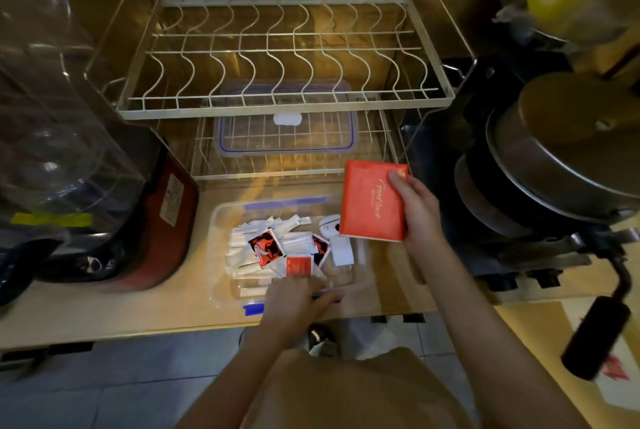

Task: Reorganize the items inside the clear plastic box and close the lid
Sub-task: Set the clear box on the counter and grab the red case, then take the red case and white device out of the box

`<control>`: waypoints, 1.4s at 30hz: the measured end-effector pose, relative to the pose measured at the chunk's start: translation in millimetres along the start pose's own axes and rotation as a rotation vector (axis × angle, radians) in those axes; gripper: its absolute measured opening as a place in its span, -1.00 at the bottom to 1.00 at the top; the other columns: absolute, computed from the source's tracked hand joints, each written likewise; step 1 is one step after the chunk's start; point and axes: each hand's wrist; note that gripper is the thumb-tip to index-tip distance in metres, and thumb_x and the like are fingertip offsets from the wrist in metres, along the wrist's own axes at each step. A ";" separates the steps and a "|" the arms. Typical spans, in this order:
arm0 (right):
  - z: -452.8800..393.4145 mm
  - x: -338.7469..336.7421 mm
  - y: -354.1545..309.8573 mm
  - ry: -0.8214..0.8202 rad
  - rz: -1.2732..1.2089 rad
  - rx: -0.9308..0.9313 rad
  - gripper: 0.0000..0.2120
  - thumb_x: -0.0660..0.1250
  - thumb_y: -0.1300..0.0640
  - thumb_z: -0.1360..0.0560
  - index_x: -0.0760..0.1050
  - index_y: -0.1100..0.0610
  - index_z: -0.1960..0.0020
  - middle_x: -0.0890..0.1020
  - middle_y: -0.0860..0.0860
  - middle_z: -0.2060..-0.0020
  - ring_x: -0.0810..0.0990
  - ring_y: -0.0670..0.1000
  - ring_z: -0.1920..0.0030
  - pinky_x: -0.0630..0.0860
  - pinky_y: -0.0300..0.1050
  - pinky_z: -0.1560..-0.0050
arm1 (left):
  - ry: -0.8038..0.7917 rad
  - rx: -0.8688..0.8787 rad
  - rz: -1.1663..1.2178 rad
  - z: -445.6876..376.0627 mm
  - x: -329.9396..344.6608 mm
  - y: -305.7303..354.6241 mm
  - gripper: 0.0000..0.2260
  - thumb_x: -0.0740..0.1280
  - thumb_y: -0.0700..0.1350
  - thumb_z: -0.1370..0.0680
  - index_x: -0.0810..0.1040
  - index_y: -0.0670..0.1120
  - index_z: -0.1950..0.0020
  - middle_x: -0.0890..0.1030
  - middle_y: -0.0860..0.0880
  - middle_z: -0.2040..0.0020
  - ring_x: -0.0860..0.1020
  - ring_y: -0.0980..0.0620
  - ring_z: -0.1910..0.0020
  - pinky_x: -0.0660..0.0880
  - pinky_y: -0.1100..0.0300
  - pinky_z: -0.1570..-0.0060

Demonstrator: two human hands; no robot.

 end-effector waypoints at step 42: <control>-5.9 13.3 67.6 0.026 1.005 -0.436 -0.47 0.31 0.04 -0.50 0.24 0.11 -0.41 0.32 0.09 -0.38 0.27 0.08 -0.40 0.32 0.04 -0.39 | -0.035 -0.175 0.201 -3.0 -17.0 -17.0 -0.53 0.25 0.41 -0.33 0.62 0.03 0.20 0.60 0.07 0.32 0.56 0.11 0.29 0.47 0.22 0.29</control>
Point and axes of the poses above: each hand's wrist, its own z-axis away from the middle knuckle, its own x-axis out of the palm, y = z × x
